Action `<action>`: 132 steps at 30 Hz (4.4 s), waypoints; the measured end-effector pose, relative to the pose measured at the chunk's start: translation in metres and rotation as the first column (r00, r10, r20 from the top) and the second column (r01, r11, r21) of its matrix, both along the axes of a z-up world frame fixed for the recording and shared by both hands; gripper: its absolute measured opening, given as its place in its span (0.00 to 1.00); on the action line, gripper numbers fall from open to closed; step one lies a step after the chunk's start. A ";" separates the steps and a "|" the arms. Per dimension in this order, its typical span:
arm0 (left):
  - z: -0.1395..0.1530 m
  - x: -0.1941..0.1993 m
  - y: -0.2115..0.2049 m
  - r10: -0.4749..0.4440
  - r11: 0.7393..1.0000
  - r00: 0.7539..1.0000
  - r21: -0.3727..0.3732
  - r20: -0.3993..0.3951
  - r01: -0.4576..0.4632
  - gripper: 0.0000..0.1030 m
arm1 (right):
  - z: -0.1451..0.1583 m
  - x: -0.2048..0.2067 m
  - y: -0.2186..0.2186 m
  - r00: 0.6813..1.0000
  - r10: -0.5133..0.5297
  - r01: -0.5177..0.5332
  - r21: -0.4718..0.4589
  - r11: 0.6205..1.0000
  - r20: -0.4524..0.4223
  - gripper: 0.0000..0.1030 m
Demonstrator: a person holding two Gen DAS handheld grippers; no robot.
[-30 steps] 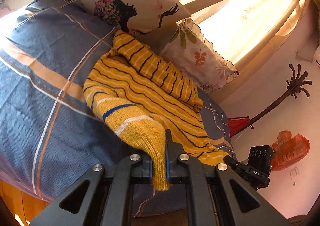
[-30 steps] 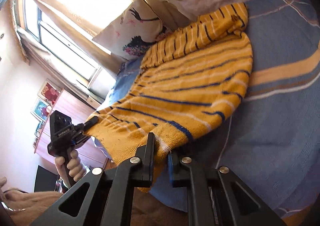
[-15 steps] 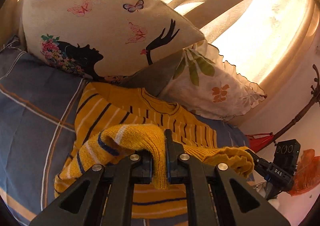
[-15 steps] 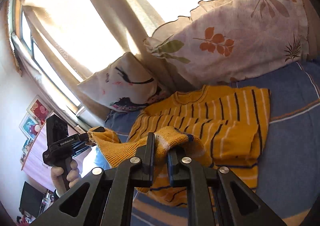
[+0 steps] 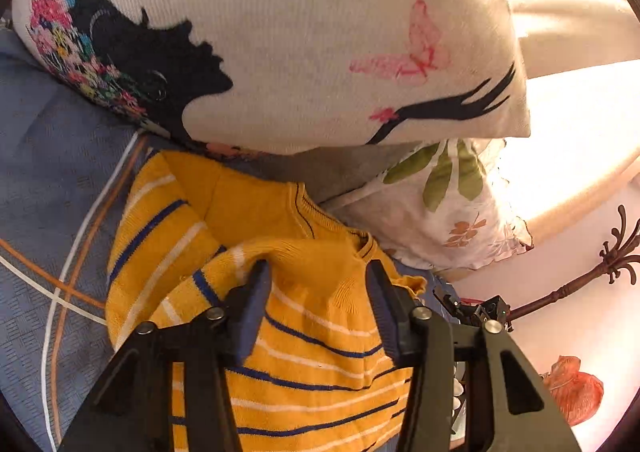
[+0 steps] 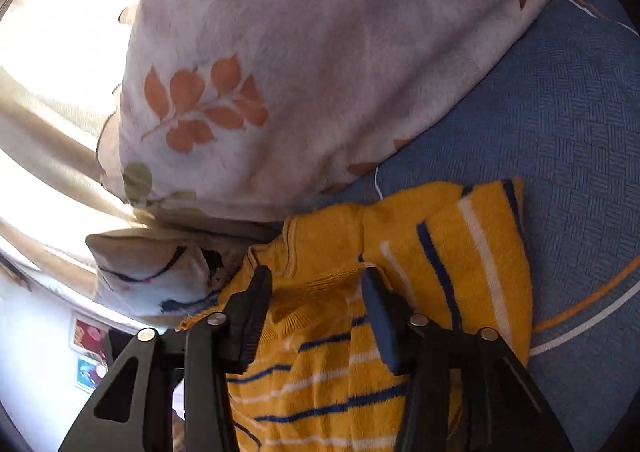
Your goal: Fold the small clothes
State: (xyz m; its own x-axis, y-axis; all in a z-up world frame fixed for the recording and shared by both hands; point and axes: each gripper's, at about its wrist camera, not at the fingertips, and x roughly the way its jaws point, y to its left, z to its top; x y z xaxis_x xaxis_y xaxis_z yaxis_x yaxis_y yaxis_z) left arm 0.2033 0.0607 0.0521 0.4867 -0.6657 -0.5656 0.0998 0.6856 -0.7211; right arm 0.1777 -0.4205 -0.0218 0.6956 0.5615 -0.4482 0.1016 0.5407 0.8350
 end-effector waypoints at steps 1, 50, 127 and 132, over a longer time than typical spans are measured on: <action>0.005 -0.003 0.002 0.012 1.000 1.000 0.022 0.014 -0.012 0.55 | 0.002 0.000 -0.004 1.000 -0.028 0.028 -0.002 1.000 -0.002 0.65; -0.045 -0.123 0.071 0.119 0.972 0.991 0.212 -0.060 -0.104 0.68 | 0.038 0.065 0.335 0.826 0.554 -0.531 -0.477 0.700 -0.105 0.71; -0.010 -0.163 -0.157 -0.264 0.914 0.964 0.325 0.020 0.243 0.38 | 0.000 -0.137 0.039 0.982 0.181 -0.189 -0.453 0.871 -0.062 0.40; -0.005 -0.158 -0.140 -0.212 0.917 0.976 0.354 0.043 0.184 0.43 | -0.026 -0.154 0.022 0.989 0.119 -0.145 -0.483 0.863 -0.085 0.55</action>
